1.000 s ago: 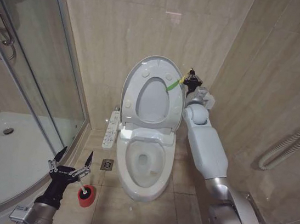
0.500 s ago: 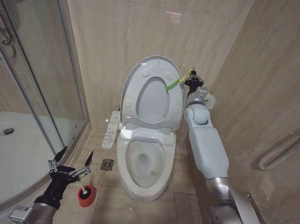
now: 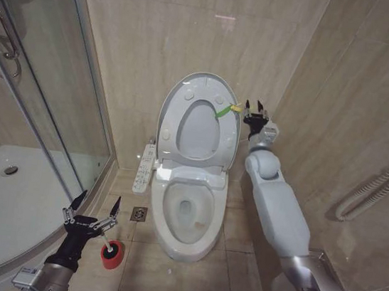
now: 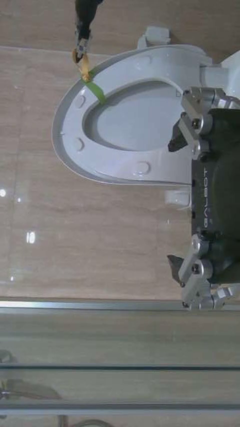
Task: Open the toilet lid, clean the toilet bowl with a toilet brush, close the toilet lid, and flush.
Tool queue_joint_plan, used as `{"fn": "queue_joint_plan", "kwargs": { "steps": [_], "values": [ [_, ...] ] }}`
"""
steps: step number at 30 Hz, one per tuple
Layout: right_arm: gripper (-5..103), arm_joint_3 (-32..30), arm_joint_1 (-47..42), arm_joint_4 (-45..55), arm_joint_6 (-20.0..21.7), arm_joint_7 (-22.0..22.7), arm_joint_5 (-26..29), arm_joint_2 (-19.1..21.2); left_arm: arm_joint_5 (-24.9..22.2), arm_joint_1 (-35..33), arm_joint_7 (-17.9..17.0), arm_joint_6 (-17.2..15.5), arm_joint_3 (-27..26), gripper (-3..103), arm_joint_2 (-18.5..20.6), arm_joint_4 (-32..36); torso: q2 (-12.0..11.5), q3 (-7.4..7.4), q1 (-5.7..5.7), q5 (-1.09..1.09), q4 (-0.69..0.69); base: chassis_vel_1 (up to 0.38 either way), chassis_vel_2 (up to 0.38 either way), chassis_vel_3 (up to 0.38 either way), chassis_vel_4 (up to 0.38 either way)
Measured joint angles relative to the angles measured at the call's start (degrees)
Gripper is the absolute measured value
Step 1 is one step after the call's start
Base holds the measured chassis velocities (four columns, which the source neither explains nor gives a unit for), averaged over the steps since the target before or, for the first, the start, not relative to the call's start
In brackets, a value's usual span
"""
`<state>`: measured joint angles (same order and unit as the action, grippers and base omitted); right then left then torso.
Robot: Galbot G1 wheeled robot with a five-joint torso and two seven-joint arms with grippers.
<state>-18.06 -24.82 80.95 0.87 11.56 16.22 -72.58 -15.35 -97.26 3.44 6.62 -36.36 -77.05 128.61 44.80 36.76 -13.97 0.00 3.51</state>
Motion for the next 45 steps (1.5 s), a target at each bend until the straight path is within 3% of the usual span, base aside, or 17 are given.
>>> {"fn": "queue_joint_plan", "kwargs": {
  "steps": [3,4,11,12,18,19,23,45],
  "values": [
    [39,-0.6,-2.4,2.4,0.2,0.0,0.8,1.1,0.0,0.0,0.0,0.0,0.0,100,0.0,0.0,0.0,0.0,0.0,0.0,0.0,0.0,0.0,0.0,0.0],
    [66,-0.7,-3.2,3.3,0.3,0.0,1.1,1.4,0.0,0.0,0.0,0.0,0.0,100,0.0,0.0,0.0,0.0,0.0,0.0,0.01,0.0,0.0,0.0,0.0],
    [66,-1.6,-8.4,9.7,1.4,0.9,2.8,2.9,0.0,0.0,0.0,0.0,0.0,100,0.0,0.0,0.0,0.0,0.0,0.0,0.01,0.0,0.0,0.0,0.0],
    [93,-1.7,-9.6,11.3,1.8,1.0,3.4,3.3,0.0,0.0,0.0,0.0,0.0,100,0.0,0.0,0.0,0.0,0.0,-0.01,-0.01,0.0,0.0,0.0,0.0],
    [93,-2.4,-17.8,20.8,4.2,2.7,4.9,4.4,0.0,0.0,0.0,0.0,0.0,100,0.0,0.0,0.0,0.0,0.0,0.0,0.0,0.0,0.0,0.0,0.0],
    [100,-2.4,-19.2,22.1,4.5,3.0,5.2,4.5,0.0,0.0,0.0,0.0,0.0,100,0.0,0.0,0.0,-0.01,0.0,0.0,0.01,0.0,0.0,0.0,0.0],
    [100,-2.3,-24.4,26.3,4.9,3.9,5.7,5.0,0.0,0.0,0.0,0.0,0.0,100,0.0,0.0,0.0,-0.01,0.0,0.01,0.0,0.0,0.0,0.0,0.0],
    [100,-4.2,-46.7,39.4,1.9,5.2,2.9,4.5,0.0,0.0,0.0,0.0,0.0,100,0.0,0.0,0.0,0.0,0.0,0.01,0.01,0.0,0.0,0.0,0.0]
  ]
}}
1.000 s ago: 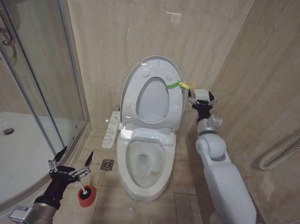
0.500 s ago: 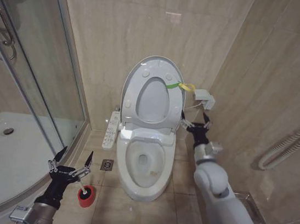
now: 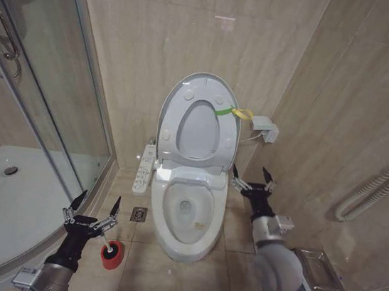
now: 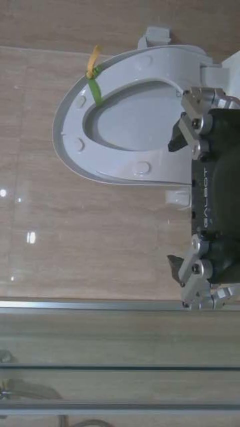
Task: Open the toilet lid, clean the toilet bowl with a toilet brush, close the toilet lid, and flush.
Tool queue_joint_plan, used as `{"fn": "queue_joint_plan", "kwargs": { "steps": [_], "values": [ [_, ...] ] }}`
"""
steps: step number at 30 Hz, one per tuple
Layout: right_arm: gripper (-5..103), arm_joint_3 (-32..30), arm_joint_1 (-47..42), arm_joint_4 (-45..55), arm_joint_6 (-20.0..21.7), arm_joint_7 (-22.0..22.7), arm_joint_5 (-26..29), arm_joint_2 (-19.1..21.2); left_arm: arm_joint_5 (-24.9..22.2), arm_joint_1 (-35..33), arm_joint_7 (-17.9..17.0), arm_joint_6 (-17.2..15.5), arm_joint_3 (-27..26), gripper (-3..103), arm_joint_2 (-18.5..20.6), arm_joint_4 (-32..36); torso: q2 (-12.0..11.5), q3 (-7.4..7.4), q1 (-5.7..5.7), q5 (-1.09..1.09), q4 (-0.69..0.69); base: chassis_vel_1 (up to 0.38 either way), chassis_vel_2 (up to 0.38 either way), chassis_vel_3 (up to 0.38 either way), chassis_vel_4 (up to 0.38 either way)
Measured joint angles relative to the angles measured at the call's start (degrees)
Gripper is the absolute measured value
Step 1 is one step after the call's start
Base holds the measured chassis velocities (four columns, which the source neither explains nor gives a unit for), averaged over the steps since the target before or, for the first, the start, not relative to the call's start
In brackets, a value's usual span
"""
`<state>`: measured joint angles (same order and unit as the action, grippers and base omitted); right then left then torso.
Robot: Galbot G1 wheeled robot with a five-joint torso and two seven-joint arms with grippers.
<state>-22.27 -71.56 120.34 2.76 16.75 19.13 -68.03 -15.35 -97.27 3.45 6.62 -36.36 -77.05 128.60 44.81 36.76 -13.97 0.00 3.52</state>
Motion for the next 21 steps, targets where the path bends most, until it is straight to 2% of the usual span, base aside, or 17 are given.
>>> {"fn": "queue_joint_plan", "kwargs": {
  "steps": [10,21],
  "values": [
    [100,-2.0,-7.1,4.4,-1.9,1.5,-1.4,-0.8,0.0,0.0,0.0,0.0,0.0,100,0.0,0.0,0.0,0.0,0.0,0.0,0.0,0.0,0.0,0.0,0.0],
    [100,-3.3,-15.1,10.7,-4.3,1.5,-5.6,-3.0,0.0,0.0,0.0,0.0,0.0,100,0.0,0.0,0.0,0.0,0.0,0.0,0.0,0.0,0.0,0.0,0.0]
  ]
}}
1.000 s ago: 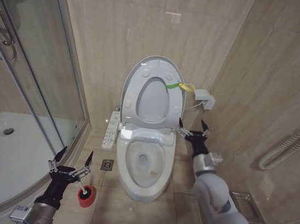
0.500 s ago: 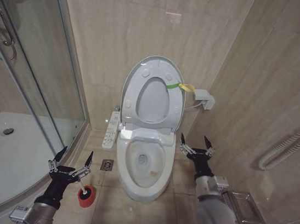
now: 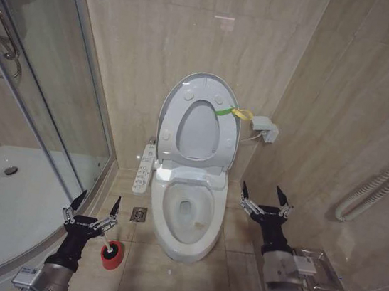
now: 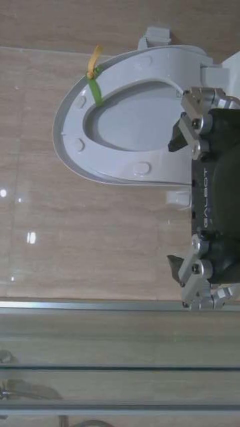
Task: Open the toilet lid, clean the toilet bowl with a toilet brush, close the toilet lid, and flush.
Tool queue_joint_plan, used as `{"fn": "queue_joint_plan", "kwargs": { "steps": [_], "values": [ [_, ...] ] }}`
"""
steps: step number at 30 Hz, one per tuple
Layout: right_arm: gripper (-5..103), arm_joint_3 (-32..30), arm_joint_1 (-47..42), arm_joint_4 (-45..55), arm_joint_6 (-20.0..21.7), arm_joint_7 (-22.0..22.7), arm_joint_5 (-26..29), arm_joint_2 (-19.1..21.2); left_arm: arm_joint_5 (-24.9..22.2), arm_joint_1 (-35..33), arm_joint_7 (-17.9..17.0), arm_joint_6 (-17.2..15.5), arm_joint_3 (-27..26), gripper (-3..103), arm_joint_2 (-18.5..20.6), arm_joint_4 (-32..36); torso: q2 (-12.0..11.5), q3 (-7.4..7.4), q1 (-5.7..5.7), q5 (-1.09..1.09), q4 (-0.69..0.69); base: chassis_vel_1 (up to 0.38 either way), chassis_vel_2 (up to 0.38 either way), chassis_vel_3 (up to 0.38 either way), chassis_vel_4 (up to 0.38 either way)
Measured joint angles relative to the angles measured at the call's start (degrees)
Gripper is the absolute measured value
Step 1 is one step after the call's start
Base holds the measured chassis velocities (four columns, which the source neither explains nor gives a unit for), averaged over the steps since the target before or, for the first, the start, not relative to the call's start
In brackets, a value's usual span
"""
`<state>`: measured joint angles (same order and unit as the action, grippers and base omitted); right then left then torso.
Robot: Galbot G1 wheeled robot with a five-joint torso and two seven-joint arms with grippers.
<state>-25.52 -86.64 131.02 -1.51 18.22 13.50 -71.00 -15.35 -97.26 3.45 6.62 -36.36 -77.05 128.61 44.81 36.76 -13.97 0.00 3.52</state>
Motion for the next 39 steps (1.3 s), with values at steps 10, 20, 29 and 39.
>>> {"fn": "queue_joint_plan", "kwargs": {
  "steps": [10,20,29,39],
  "values": [
    [100,-0.6,-4.2,1.3,-1.4,0.4,-2.6,-1.3,0.0,0.0,0.0,0.0,0.0,100,0.0,0.0,0.0,0.0,0.0,0.01,-0.01,0.0,0.0,0.0,0.0],
    [100,-6.0,-7.4,-1.1,-4.1,-1.0,-5.5,-3.9,0.0,0.0,0.0,0.0,0.0,100,0.0,0.0,0.0,0.01,0.0,0.0,-0.01,0.0,0.0,0.0,0.0],
    [100,-11.0,-9.0,-2.1,-5.7,-12.0,-1.6,-5.7,0.0,0.0,0.0,0.0,0.0,100,0.0,0.0,0.0,0.01,0.0,0.0,-0.01,0.0,0.0,0.0,0.0],
    [100,-15.5,-11.9,-0.4,-4.8,-16.6,0.1,-9.7,0.0,0.0,0.0,0.0,0.0,100,0.0,0.0,0.0,0.01,0.0,0.0,0.0,0.0,0.0,0.0,0.0]
  ]
}}
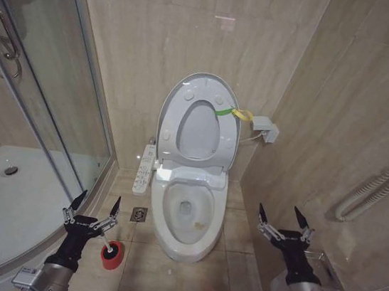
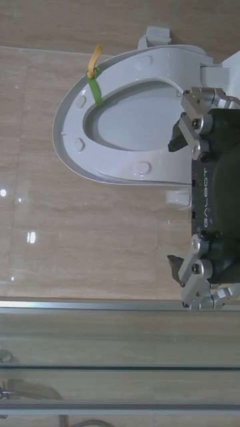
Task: Open the toilet lid, clean the toilet bowl with a toilet brush, close the toilet lid, and flush.
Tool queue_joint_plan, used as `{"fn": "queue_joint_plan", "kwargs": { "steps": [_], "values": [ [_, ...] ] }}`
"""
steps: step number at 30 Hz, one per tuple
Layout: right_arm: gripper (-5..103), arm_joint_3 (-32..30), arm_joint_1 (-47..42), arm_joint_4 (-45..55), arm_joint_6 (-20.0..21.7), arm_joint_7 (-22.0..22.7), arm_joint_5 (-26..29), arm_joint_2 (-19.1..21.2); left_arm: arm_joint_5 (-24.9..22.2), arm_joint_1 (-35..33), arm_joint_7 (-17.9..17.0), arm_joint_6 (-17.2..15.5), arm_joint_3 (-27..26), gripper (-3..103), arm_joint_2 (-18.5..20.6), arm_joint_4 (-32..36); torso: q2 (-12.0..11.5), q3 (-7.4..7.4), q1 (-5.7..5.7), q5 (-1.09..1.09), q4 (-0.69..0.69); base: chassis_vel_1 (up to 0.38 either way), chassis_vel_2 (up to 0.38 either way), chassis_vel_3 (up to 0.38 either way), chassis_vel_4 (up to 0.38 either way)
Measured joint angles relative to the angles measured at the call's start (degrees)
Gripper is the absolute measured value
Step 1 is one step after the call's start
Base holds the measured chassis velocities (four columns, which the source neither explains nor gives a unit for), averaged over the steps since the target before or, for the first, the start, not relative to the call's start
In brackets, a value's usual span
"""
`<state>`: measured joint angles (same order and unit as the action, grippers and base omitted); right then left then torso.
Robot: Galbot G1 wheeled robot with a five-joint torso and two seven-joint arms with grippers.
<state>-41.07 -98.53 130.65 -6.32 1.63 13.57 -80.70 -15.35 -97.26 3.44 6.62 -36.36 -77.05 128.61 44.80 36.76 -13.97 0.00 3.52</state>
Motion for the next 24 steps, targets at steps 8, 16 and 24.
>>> {"fn": "queue_joint_plan", "kwargs": {
  "steps": [8,16,24],
  "values": [
    [100,5.5,-3.6,3.6,0.6,6.6,-6.1,-3.8,0.0,0.0,0.0,0.0,0.0,100,0.0,0.0,0.0,0.0,-0.01,0.01,-0.01,0.0,0.0,0.0,0.0],
    [100,7.0,-6.3,5.7,0.7,9.4,-9.4,-4.6,0.0,0.0,0.0,0.0,0.0,100,0.0,0.0,0.0,0.0,-0.01,0.01,-0.01,0.0,0.0,0.0,0.0],
    [100,6.6,-7.9,8.0,2.2,11.3,-8.9,-3.2,0.0,0.0,0.0,0.0,0.0,100,0.0,0.0,0.0,0.0,-0.01,0.0,0.0,0.0,0.0,0.0,0.0]
  ]
}}
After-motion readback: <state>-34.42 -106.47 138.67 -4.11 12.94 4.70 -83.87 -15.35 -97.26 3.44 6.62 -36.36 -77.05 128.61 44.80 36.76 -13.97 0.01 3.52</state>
